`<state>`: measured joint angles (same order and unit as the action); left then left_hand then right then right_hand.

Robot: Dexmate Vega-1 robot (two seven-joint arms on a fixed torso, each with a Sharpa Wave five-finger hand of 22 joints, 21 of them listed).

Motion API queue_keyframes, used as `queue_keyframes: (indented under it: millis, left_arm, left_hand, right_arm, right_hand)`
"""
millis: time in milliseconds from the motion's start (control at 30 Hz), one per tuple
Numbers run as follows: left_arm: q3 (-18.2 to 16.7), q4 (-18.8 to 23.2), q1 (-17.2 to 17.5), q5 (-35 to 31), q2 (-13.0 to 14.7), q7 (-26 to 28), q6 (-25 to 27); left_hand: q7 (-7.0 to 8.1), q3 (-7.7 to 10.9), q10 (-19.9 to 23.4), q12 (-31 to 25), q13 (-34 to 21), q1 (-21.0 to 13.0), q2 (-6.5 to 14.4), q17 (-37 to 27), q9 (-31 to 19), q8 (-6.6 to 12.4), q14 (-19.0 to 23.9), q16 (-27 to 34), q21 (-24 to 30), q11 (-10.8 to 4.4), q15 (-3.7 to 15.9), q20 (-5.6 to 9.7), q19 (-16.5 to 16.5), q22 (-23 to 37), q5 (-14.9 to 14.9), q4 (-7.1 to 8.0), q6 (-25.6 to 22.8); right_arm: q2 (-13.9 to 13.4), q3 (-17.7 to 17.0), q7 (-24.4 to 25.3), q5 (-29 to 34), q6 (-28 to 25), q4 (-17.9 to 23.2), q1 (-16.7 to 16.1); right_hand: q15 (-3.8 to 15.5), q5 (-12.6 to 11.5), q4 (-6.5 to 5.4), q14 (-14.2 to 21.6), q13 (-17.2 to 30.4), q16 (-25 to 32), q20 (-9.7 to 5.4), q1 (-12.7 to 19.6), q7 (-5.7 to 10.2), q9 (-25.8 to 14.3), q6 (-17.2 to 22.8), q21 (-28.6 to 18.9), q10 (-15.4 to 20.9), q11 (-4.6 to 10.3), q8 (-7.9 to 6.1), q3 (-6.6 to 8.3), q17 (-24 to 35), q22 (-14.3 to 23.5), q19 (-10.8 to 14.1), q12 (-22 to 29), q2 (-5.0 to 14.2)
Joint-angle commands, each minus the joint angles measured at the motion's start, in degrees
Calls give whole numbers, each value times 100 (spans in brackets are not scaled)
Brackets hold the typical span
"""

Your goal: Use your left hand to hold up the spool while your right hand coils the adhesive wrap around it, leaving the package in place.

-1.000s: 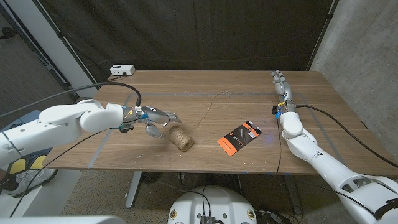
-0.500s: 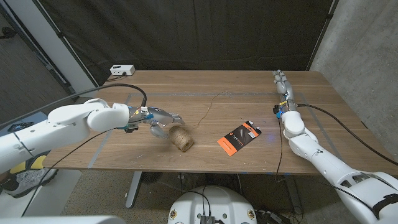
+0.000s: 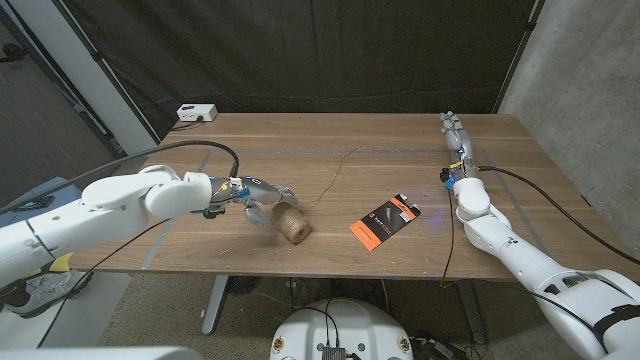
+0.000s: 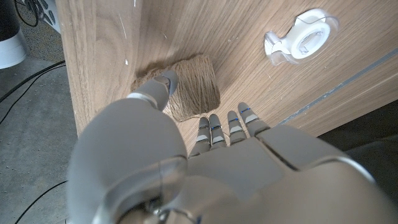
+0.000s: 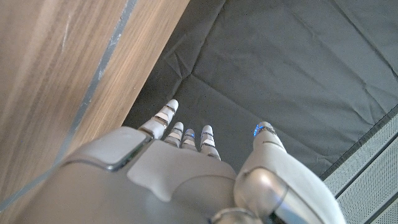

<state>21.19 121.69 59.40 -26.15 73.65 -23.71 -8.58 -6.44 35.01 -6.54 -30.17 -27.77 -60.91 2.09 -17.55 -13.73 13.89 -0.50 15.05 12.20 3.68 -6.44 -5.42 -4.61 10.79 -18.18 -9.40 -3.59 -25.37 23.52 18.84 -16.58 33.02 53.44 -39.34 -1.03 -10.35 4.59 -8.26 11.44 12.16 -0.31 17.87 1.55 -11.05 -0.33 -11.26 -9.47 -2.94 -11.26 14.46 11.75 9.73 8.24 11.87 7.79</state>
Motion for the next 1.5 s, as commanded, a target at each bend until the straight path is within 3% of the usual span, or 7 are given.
queue_keyframes:
  millis: [33,367,967,1500]
  left_arm:
    - [1,58,157,-185,20,240,160]
    - [95,-38,56,-263,-69,222,104]
    - [355,-112,-154,-494,-324,56,102]
    - [364,61,52,-712,-272,157,381]
  left_hand:
    - [-23,43,30,-61,-8,4,-20,-17,-34,47,44,5,10,-2,-35,-27,-29,15,18,17,-39]
    - [-17,52,45,-80,-12,11,-14,-29,-45,57,72,13,10,2,-39,-33,-38,15,21,23,-60]
    - [-29,66,41,-101,-23,12,-13,-54,-67,67,95,21,9,17,-37,-40,-52,15,31,19,-70]
    - [-60,65,-84,-83,-40,24,-15,-91,-91,45,5,-9,-27,50,-60,-46,25,16,49,19,0]
  right_arm:
    - [60,30,7,6,159,-213,78]
    - [13,16,82,17,61,-59,31]
    - [84,22,16,-30,320,-490,142]
    - [61,23,41,-54,348,-482,70]
  right_hand:
    - [-36,-7,22,-24,21,0,29,-37,27,-29,-7,-10,-37,9,-2,24,14,24,46,-14,10]
    - [-40,-7,24,-23,21,0,31,-46,26,-29,-6,-9,-36,-9,-3,22,15,24,46,-12,10]
    - [-50,-7,26,-38,22,-5,44,-60,30,-30,-9,-3,-55,-22,-3,21,17,25,38,-17,15]
    - [-68,-7,31,-66,23,-16,47,-67,35,-30,-21,0,-75,-46,0,21,17,25,32,-23,16]
